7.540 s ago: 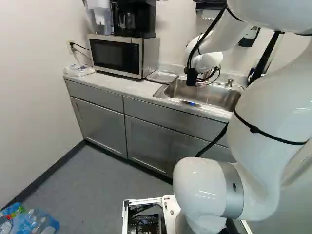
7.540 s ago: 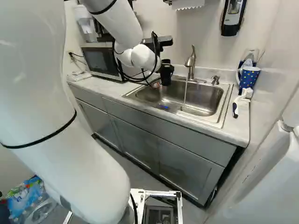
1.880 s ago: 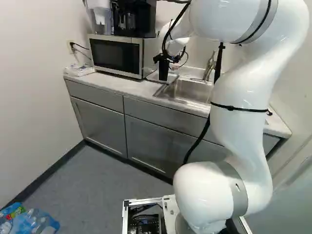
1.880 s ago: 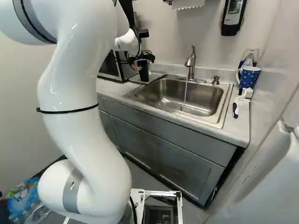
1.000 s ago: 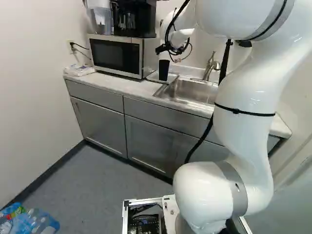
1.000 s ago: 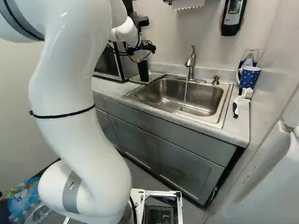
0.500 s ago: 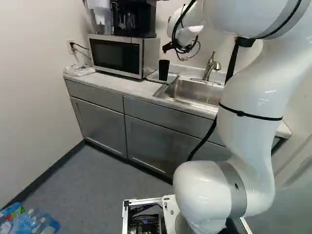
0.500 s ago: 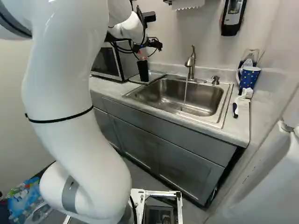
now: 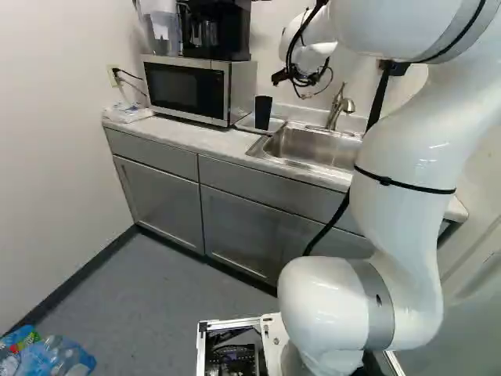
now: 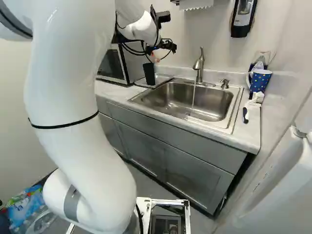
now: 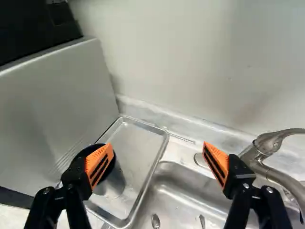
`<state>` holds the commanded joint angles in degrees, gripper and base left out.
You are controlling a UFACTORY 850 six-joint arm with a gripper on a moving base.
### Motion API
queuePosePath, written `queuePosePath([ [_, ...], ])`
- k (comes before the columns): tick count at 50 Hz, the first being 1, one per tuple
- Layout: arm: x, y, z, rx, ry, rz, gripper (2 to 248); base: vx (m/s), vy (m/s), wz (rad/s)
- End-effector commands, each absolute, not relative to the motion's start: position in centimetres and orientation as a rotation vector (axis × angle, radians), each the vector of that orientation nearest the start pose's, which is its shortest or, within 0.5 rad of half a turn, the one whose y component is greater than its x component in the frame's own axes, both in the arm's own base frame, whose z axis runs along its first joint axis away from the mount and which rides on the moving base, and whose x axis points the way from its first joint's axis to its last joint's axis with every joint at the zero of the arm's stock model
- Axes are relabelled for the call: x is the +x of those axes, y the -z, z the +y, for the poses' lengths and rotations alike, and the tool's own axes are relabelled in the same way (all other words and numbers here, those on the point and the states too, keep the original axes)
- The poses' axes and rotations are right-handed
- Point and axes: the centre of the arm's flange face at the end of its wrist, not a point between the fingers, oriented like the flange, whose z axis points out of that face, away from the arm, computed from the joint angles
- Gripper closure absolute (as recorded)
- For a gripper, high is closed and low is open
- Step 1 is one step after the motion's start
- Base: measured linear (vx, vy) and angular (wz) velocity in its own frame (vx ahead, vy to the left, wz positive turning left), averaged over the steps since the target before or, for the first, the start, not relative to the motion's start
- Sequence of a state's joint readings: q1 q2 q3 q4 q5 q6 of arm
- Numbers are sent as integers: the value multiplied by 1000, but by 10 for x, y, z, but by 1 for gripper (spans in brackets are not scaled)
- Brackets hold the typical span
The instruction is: Rinse the cup and place it in the tray
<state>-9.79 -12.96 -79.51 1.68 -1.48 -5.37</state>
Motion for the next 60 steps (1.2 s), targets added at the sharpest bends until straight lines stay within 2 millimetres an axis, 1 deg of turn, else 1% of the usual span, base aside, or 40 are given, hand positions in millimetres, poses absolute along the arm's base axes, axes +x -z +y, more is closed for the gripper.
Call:
queuePosePath([
  [28, 612, -675, -151, -2781, 1771, 247, 3, 0, 0, 0],
  [60, 593, -709, -201, -2765, 1876, 365, 3, 0, 0, 0],
])
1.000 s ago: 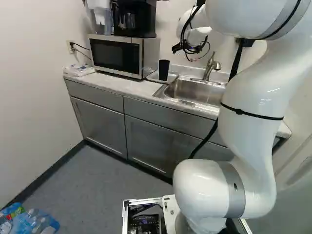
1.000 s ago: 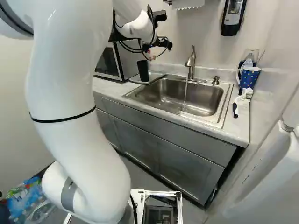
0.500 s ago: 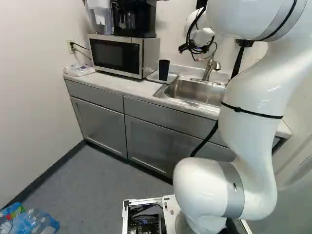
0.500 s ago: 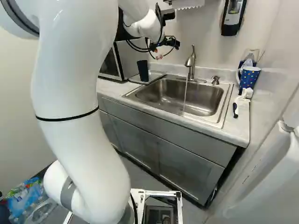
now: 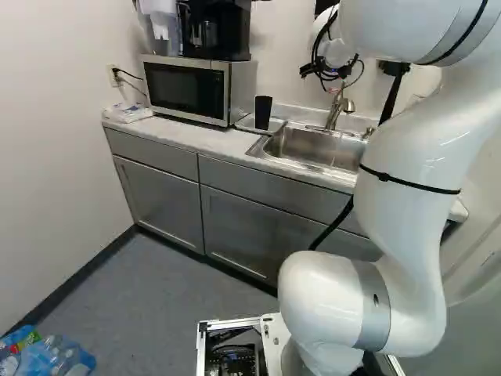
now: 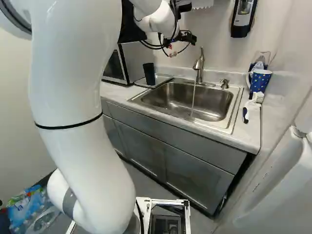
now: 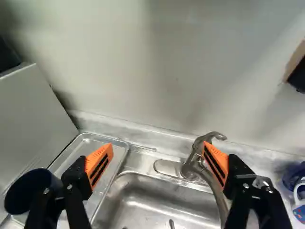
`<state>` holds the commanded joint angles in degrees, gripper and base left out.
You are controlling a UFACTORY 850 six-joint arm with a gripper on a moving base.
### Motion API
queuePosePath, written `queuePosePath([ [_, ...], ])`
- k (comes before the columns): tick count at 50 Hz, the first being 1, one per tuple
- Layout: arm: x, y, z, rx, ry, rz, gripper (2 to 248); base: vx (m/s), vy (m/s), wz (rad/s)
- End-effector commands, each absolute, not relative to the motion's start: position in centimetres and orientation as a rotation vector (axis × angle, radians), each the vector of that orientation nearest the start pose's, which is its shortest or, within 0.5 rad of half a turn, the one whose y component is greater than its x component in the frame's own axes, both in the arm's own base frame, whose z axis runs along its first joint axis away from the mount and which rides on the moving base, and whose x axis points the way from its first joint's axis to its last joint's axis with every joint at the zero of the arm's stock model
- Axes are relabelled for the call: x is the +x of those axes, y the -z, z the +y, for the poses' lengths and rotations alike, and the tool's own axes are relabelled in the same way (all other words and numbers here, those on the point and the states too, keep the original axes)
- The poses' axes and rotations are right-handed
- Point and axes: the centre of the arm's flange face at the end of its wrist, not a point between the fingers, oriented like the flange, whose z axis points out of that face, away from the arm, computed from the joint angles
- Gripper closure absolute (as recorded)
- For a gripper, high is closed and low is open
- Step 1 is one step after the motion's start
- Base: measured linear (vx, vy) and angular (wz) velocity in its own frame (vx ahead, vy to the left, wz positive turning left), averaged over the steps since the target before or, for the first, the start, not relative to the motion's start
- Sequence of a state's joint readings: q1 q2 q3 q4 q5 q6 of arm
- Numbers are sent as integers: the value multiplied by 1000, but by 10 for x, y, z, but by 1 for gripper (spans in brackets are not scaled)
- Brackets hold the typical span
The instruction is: Rinse the cup and place it in the tray
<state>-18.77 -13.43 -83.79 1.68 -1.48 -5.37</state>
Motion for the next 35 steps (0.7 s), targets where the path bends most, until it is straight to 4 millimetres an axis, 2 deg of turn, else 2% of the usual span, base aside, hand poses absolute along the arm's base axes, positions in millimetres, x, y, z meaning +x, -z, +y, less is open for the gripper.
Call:
queuePosePath([
  [11, 598, -708, -215, -2769, 1884, 392, 3, 0, 0, 0],
  [35, 625, -705, -237, -2765, 1906, 413, 3, 0, 0, 0],
])
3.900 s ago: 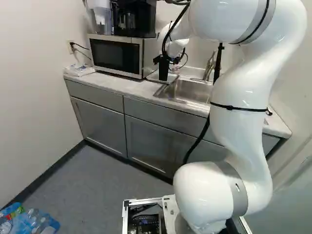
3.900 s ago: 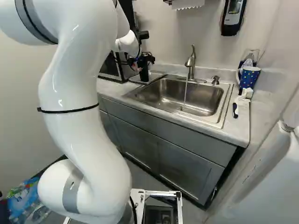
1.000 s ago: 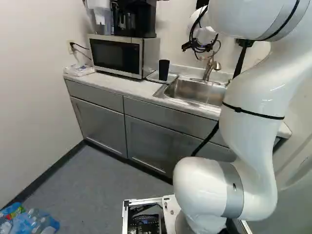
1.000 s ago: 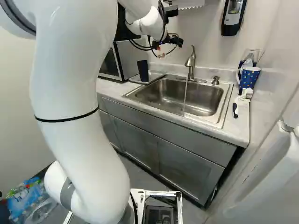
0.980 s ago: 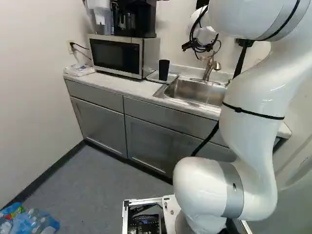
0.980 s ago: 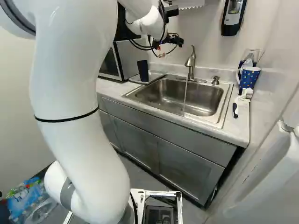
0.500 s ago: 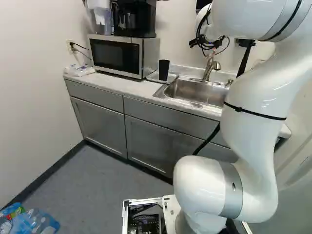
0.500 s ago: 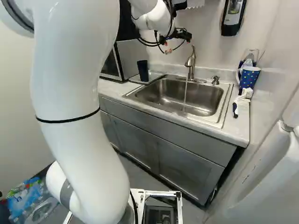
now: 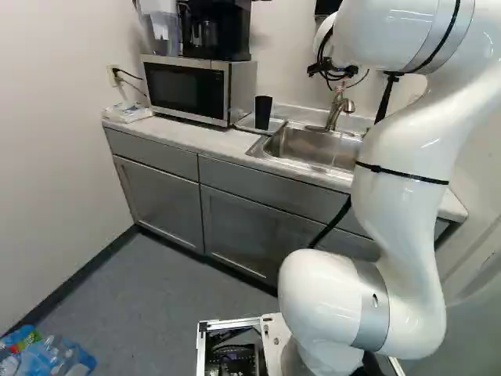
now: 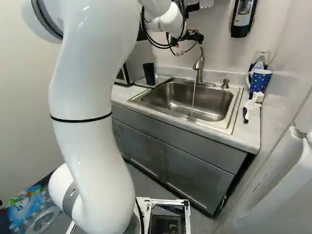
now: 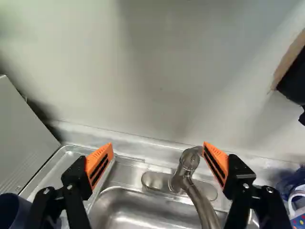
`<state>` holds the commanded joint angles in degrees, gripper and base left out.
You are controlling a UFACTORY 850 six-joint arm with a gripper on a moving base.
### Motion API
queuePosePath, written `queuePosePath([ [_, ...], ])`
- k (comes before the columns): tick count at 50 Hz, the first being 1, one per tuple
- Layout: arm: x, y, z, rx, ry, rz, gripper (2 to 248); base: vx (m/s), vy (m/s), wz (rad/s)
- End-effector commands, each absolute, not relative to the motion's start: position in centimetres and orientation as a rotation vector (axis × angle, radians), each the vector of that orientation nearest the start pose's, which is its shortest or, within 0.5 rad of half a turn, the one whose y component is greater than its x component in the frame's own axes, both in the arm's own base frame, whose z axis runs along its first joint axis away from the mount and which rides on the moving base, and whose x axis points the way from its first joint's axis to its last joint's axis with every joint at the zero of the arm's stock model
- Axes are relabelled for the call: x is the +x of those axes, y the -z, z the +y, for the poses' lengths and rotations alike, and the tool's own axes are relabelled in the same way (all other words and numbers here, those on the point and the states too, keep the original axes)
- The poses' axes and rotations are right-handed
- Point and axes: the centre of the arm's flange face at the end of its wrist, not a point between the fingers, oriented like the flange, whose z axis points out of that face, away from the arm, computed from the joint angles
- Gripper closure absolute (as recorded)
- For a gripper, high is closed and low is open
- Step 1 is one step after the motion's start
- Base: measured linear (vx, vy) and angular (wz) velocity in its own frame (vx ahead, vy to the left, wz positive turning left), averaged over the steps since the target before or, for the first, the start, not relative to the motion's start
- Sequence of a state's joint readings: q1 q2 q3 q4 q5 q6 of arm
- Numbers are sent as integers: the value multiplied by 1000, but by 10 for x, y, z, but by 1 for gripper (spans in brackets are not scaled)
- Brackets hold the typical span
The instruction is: Rinse the cup and place it in the tray
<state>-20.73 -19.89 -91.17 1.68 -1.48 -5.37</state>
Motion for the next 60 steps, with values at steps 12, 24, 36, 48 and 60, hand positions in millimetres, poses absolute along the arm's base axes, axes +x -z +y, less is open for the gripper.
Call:
queuePosePath([
  [12, 639, -703, -245, -2760, 1919, 419, 3, 0, 0, 0],
  [24, 643, -702, -250, -2759, 1924, 426, 3, 0, 0, 0],
  [36, 643, -702, -250, -2759, 1924, 426, 3, 0, 0, 0],
  [48, 643, -702, -250, -2759, 1924, 426, 3, 0, 0, 0],
  [60, 643, -702, -250, -2759, 1924, 426, 3, 0, 0, 0],
])
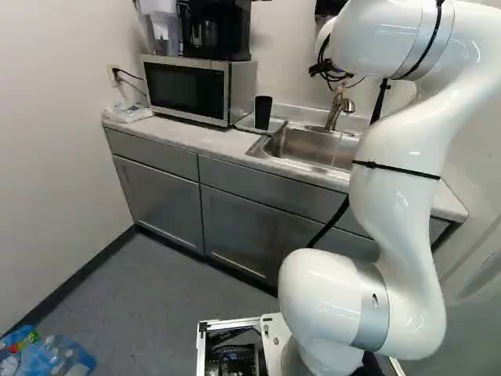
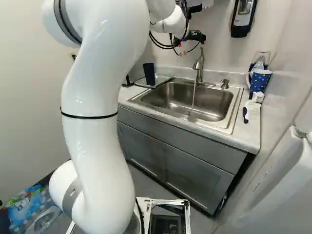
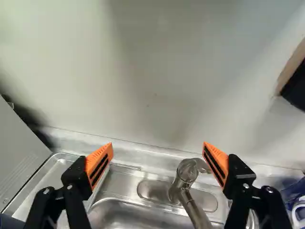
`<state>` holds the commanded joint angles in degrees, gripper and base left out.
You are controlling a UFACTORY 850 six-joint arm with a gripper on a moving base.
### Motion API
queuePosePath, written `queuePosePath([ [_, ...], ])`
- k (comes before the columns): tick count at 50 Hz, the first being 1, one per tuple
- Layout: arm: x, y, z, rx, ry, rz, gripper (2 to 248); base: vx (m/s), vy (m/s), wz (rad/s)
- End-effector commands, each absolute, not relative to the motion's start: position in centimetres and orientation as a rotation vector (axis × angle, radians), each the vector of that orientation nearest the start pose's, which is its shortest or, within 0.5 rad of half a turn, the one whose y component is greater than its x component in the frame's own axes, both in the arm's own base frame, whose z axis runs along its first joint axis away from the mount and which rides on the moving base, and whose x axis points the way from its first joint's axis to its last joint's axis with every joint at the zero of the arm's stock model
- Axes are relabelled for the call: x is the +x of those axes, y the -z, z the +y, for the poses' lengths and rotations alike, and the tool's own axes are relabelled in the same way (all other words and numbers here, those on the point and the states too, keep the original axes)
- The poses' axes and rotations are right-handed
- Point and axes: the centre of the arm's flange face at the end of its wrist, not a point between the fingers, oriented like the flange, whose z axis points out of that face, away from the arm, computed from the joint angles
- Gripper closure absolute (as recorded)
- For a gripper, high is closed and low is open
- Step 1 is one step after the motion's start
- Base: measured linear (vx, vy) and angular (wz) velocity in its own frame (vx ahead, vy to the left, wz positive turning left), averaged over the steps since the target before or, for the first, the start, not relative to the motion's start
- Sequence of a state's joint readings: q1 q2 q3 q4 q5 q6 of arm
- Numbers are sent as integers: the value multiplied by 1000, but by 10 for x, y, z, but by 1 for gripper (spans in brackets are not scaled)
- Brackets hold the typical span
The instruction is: Rinse the cup and place it in the tray
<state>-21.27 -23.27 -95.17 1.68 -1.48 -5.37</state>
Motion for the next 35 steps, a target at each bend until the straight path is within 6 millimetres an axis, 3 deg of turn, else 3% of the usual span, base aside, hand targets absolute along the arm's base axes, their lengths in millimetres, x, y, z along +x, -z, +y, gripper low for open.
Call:
queuePosePath([
  [35, 649, -700, -250, -2771, 1900, 423, 3, 0, 0, 0],
])
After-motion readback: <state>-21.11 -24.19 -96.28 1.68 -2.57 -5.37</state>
